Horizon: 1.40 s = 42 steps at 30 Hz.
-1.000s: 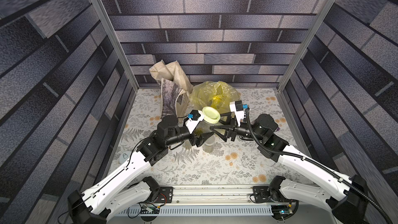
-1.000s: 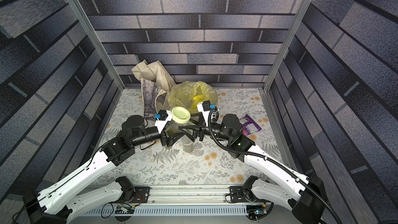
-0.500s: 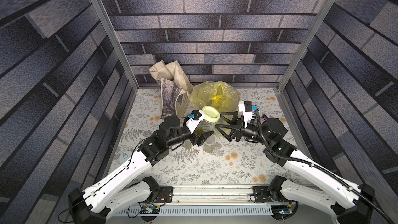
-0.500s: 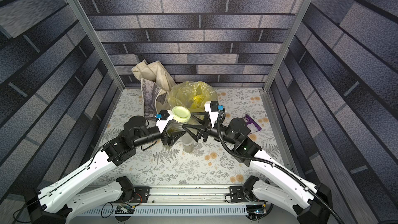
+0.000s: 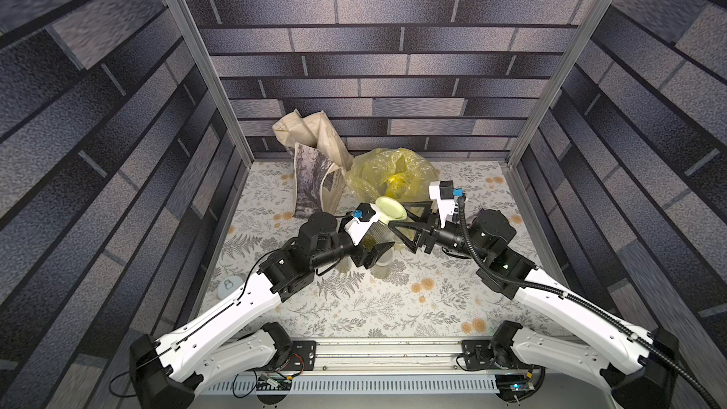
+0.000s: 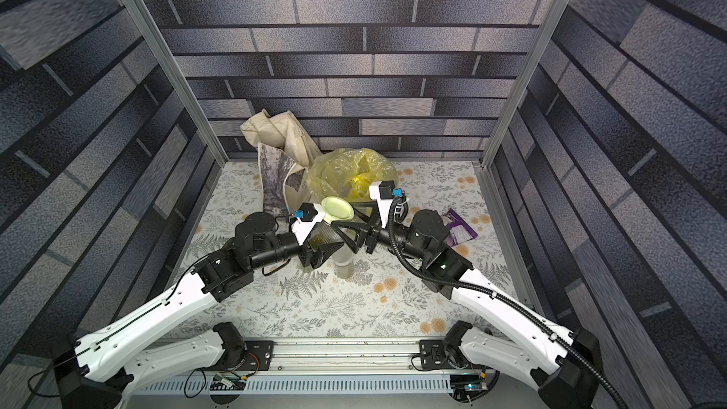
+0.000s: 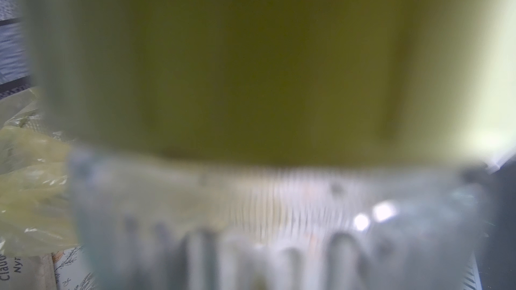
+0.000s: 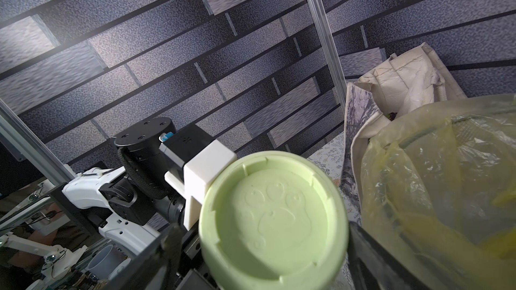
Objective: Empty moldy mung beans from jars
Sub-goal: Unscrew the lid from the jar.
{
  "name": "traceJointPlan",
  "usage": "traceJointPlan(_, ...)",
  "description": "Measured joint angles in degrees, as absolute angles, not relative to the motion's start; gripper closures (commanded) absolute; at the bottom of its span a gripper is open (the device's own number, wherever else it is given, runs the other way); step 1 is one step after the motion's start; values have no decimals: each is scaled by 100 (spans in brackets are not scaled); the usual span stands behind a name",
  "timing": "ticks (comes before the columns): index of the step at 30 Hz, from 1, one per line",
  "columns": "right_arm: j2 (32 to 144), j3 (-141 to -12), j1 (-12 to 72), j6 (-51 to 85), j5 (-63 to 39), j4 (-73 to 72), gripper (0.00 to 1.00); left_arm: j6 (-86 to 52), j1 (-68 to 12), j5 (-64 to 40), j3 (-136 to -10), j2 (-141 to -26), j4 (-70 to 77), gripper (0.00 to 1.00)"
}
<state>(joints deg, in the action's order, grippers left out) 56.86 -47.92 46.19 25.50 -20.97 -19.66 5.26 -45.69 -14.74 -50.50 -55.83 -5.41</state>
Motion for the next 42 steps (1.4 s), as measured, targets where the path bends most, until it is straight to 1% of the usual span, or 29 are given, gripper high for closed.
traceJointPlan(10,5828,-4945,4604,2440,-2106,-1826,8,561,-4648,-1516,-5085,-5730,-521,34)
traceJointPlan(12,5828,-4945,4598,2425,-2102,-1813,9,561,-4648,-1518,-5085,-5749,-519,34)
traceJointPlan(13,5828,-4945,4598,2416,-2102,-1806,11,561,-4648,-1520,-5085,-5756,-519,34)
traceJointPlan(16,5830,-4945,4580,2338,-2088,-1780,27,572,-4659,-1529,-5092,-5756,-521,34)
traceJointPlan(18,5828,-4950,4571,2353,-2097,-1780,33,593,-4659,-1529,-5096,-5756,-519,34)
traceJointPlan(20,5828,-4954,4571,2351,-2095,-1778,36,585,-4659,-1531,-5096,-5756,-519,34)
traceJointPlan(31,5815,-4954,4571,2353,-2093,-1774,38,620,-4560,-1717,-5078,-5710,-508,34)
traceJointPlan(37,5819,-4954,4552,2456,-2322,-1815,40,622,-4442,-2043,-4919,-5529,-429,34)
traceJointPlan(42,5892,-4954,4488,2818,-2574,-2158,40,622,-4338,-2283,-4816,-5400,-298,34)
